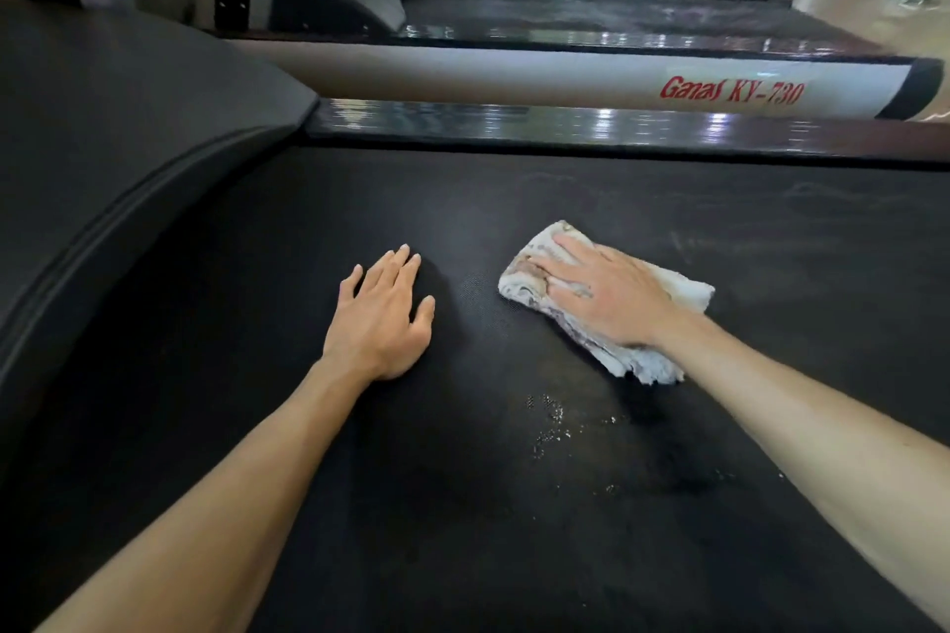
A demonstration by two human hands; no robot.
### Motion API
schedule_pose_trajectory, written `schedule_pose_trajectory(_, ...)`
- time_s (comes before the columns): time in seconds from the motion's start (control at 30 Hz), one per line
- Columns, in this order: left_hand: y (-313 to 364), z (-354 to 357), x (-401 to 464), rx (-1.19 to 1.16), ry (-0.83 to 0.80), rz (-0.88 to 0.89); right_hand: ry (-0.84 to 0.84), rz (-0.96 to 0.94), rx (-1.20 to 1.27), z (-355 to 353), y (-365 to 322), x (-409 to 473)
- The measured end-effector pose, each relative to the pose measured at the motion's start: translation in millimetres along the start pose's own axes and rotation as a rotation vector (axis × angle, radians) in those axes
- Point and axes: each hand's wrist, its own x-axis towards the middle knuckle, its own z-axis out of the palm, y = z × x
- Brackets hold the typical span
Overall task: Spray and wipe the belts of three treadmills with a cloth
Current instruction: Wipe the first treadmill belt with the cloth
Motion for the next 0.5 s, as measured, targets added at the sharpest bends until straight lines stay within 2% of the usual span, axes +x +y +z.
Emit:
schedule_pose_trajectory(0.1,2,0,0,-0.011,-0.016,0.002,0.033,-0.019,-0.019,4,-28,9)
schedule_pose_trajectory(0.2,4,0,0,-0.027,-0.016,0.001,-0.019,-0.180,-0.030,9,-48,-32)
schedule_pose_trajectory(0.3,4,-3,-2,-0.004,-0.047,0.020,-0.066,-0.305,-0.045,8,-28,-65)
schedule_pose_trajectory(0.4,6,-8,-5,0.034,-0.108,0.057,-0.079,-0.205,-0.014,3,0,-48)
schedule_pose_trajectory(0.5,7,-15,-9,0.029,-0.146,0.098,-0.044,-0.137,-0.019,5,-15,-26)
